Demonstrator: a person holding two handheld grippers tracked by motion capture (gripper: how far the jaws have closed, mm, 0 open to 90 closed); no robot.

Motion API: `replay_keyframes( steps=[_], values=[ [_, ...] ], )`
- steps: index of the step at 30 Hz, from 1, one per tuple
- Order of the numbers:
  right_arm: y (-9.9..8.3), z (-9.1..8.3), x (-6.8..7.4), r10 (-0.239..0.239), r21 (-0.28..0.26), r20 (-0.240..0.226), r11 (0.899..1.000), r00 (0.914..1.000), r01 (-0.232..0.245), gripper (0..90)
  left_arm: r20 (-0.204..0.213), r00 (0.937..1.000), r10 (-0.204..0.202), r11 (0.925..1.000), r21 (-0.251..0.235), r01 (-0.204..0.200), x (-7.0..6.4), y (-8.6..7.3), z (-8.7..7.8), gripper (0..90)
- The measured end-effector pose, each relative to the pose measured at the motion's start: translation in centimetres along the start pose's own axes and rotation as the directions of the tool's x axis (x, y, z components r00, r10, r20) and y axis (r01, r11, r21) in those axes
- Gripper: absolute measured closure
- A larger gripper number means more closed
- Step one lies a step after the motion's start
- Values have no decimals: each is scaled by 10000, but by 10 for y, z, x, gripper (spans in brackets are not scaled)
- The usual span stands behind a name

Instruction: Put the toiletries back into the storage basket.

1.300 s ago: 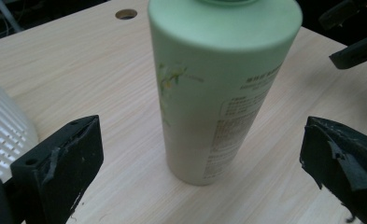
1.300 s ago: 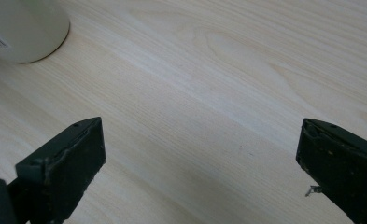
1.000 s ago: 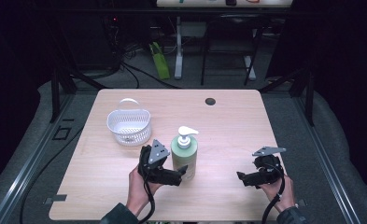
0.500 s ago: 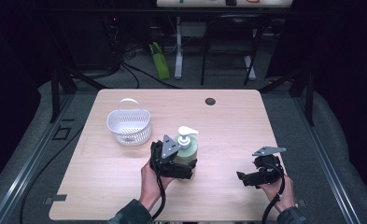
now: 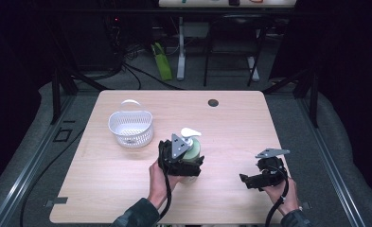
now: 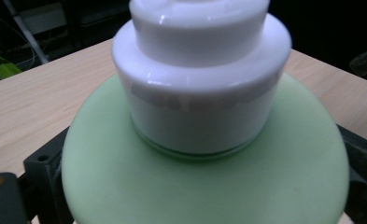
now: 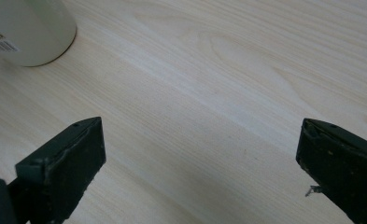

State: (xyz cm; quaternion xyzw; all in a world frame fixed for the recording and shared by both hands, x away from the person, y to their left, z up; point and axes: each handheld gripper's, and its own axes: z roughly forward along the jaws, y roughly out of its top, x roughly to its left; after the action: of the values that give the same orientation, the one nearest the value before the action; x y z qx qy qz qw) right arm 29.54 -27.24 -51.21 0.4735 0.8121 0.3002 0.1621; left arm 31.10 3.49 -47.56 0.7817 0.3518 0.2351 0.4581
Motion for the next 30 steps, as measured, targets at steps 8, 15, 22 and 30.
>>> replay_keyframes(
  steps=[8, 15, 22, 30],
  values=[
    [0, -1, 0, -18, -9, 84, 10000, 10000, 18, 9, 131, 9999, -106, 9999, -21, 106, 4, -1, -3, 118],
    [-3, -1, 0, -43, 34, 121, 10000, 9999, 43, 11, 167, 9998, -111, 9999, 23, 110, 9, -3, -7, 123],
    [-2, 0, 2, -82, 60, 134, 9999, 9999, 81, 13, 179, 9997, -136, 9999, 38, 135, 19, -8, -15, 124],
    [-2, 1, 2, -152, 34, 121, 9999, 9998, 151, 14, 106, 9998, -164, 9998, 137, 163, 33, -15, -29, 124]
  ],
)
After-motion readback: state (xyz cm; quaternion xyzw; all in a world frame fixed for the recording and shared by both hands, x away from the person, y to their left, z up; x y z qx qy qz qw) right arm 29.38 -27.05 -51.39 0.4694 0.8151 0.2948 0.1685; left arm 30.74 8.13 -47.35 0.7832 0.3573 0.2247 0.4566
